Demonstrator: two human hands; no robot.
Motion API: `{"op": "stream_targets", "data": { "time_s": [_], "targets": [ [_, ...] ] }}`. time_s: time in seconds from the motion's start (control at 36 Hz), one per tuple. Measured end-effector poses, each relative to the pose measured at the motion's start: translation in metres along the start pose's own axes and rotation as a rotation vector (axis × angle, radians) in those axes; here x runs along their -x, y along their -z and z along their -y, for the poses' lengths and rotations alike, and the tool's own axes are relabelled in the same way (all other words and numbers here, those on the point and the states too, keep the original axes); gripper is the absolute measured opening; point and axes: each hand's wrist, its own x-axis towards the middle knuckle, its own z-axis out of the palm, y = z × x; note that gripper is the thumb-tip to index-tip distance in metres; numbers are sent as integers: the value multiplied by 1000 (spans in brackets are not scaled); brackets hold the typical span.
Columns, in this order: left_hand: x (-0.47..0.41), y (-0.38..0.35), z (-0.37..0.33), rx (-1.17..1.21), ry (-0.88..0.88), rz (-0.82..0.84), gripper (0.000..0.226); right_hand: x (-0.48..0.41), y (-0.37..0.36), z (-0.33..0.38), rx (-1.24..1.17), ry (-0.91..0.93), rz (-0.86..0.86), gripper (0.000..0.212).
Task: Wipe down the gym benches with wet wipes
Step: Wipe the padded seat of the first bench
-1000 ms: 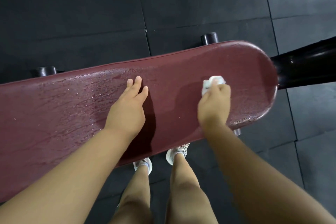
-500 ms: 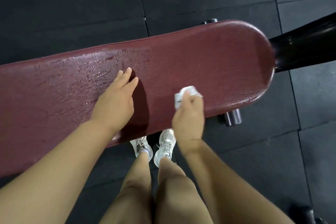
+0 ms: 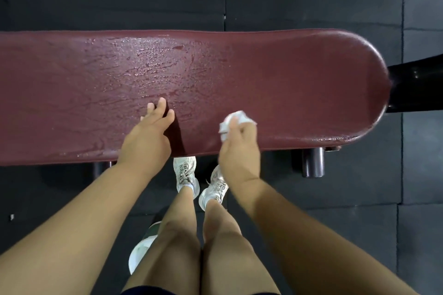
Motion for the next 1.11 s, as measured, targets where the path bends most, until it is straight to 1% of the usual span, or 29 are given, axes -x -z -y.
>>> {"op": "stream_targets", "data": {
  "time_s": [0.06, 0.11, 0.14, 0.17, 0.19, 0.25, 0.28, 0.31, 0.36, 0.39, 0.42, 0.47, 0.53, 0.56, 0.58, 0.64, 0.67, 0.69, 0.75, 0.81, 0.83, 0.86, 0.89, 0.92, 0.94, 1.0, 1.06, 1.08, 1.11],
  "targets": [
    [1, 3, 2, 19, -5, 5, 68, 11, -14, 11, 256, 284, 180, 41],
    [0, 5, 8, 58, -23, -8, 69, 5, -5, 15, 290, 564, 393, 32],
    [-1, 6, 11, 78, -33, -11, 69, -4, 1, 12, 289, 662, 390, 30],
    [-1, 8, 13, 93, -40, -9, 68, -13, 10, 11, 268, 685, 376, 26],
    [-2, 10, 15, 104, -44, -4, 67, -27, 18, 4, 222, 599, 341, 21],
    [-3, 14, 17, 109, -59, -6, 65, -57, 35, -8, 163, 316, 95, 10],
    [-4, 15, 19, 103, -69, -18, 64, -73, 44, -13, 193, 229, -33, 21],
    [-6, 17, 21, 97, -75, -39, 64, -87, 54, -16, 155, 78, -107, 28],
    [-11, 22, 24, 101, -60, -90, 62, -105, 64, -13, 42, -196, -188, 34],
    [-14, 24, 26, 106, -55, -115, 61, -107, 62, -6, 51, -238, -198, 34],
    [-17, 26, 27, 103, -64, -139, 60, -102, 53, 4, 95, -218, -180, 34],
    [-26, 30, 31, 86, -114, -192, 56, -83, 27, 23, 223, 27, -57, 32],
    [-36, 36, 35, 79, -142, -218, 54, -57, 4, 39, 294, 370, 271, 25],
    [-42, 40, 39, 79, -148, -221, 54, -48, 2, 48, 285, 510, 435, 15],
    [-47, 43, 42, 77, -150, -218, 55, -46, 4, 50, 299, 660, 530, 14],
    [-58, 50, 51, 54, -156, -193, 56, -61, 14, 47, 297, 752, 528, 25],
    [-63, 52, 57, 30, -166, -176, 56, -75, 20, 41, 285, 693, 453, 23],
    [-68, 55, 62, 4, -174, -155, 58, -91, 27, 35, 267, 566, 337, 21],
    [-73, 58, 71, -26, -155, -114, 62, -124, 43, 22, 206, 240, 0, 20],
    [-73, 60, 74, -44, -145, -101, 68, -146, 58, 19, 78, -57, -252, 23],
    [-71, 60, 74, -50, -153, -101, 70, -152, 59, 24, -4, -207, -320, 26],
    [-71, 60, 75, -48, -159, -97, 71, -155, 54, 31, -55, -332, -338, 28],
    [-69, 60, 75, -37, -157, -92, 72, -153, 45, 42, -58, -396, -332, 29],
    [-66, 58, 73, -22, -155, -85, 73, -146, 31, 56, -40, -370, -320, 28],
    [-66, 58, 73, -10, -160, -76, 74, -138, 14, 70, -23, -245, -286, 26],
    [-65, 60, 75, 9, -167, -57, 76, -117, -20, 92, 23, 106, -8, 23],
    [-66, 63, 77, 38, -177, -56, 74, -101, -30, 103, 106, 354, 310, 4],
    [-66, 66, 78, 48, -188, -56, 74, -103, -25, 101, 158, 407, 382, 13],
    [-67, 68, 80, 52, -200, -52, 73, -111, -17, 95, 224, 464, 356, 17]
  ]
}}
